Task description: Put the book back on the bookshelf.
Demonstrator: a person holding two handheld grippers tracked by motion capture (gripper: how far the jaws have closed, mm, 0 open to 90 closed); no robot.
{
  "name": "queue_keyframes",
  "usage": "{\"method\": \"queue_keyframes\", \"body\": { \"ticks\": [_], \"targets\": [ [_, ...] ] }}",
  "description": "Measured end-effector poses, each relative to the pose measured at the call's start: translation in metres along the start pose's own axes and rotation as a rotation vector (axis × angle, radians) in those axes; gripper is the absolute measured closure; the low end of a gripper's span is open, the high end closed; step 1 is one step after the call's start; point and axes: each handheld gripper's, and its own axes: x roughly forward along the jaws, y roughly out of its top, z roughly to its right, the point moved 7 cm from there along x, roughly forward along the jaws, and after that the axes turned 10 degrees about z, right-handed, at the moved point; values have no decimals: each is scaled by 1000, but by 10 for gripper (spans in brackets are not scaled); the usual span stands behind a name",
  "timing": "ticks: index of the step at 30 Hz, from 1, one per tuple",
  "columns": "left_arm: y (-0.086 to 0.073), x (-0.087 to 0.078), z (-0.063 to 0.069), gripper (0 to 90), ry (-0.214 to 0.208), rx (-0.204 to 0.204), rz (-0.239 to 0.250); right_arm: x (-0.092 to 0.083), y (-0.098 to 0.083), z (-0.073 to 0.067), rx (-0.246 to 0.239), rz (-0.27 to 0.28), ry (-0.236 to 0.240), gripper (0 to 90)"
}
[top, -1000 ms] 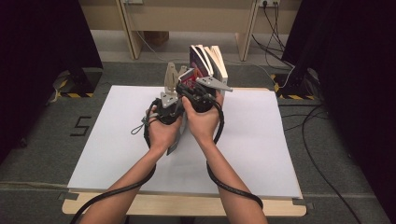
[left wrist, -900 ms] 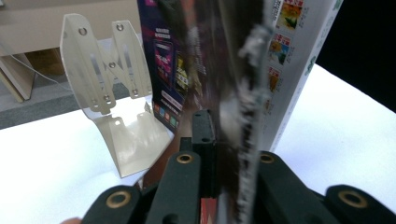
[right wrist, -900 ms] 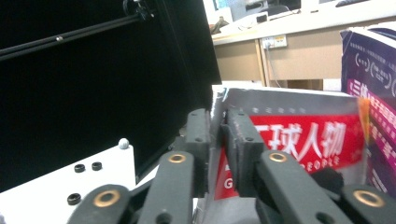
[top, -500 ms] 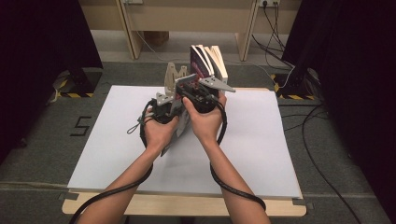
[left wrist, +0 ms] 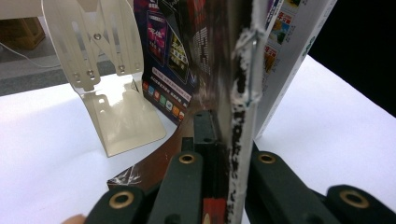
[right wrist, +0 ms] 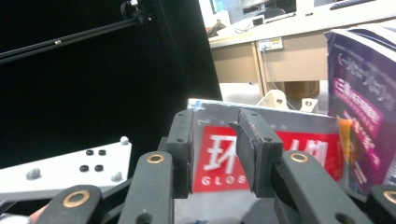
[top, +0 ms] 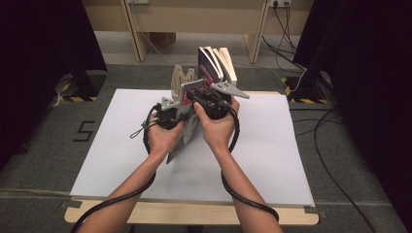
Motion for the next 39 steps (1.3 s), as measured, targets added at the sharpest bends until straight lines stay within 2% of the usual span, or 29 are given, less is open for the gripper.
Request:
{"method": "queue_keyframes", "body": {
  "ticks": [2, 8, 11, 15, 20, 25, 28, 29, 30, 32, 34, 36, 39],
  "targets": [
    [1, 0, 0, 861, -7, -10, 6, -5, -1, 6, 0, -9, -14, 672],
    [5, -2, -3, 862, -14, -5, 31, -24, -14, 30, 9, -40, -53, 665],
    [8, -4, -5, 863, -23, 1, 51, -36, -25, 48, 19, -51, -83, 661],
    [11, -6, -9, 862, -34, -10, 65, -48, -48, 68, 59, -83, -115, 661],
    [19, -10, -12, 863, -34, -12, 101, -63, -64, 89, 67, -110, -143, 657],
    [28, -13, -19, 864, -31, -20, 127, -86, -78, 107, 69, -133, -175, 652],
    [33, -15, -23, 864, -23, -31, 146, -101, -89, 124, 63, -148, -212, 648],
    [33, -15, -23, 864, -23, -31, 146, -105, -92, 130, 50, -152, -229, 647],
    [37, -16, -26, 864, -16, -48, 158, -110, -95, 138, 32, -158, -253, 646],
    [41, -16, -29, 864, -9, -65, 167, -119, -99, 151, 46, -157, -291, 642],
    [44, -17, -31, 864, 0, -69, 182, -126, -102, 160, 16, -157, -318, 642],
    [46, -17, -33, 864, 6, -75, 191, -132, -107, 167, 38, -164, -328, 641],
    [51, -18, -34, 864, 11, -77, 199, -140, -113, 174, 37, -171, -351, 637]
  ]
}}
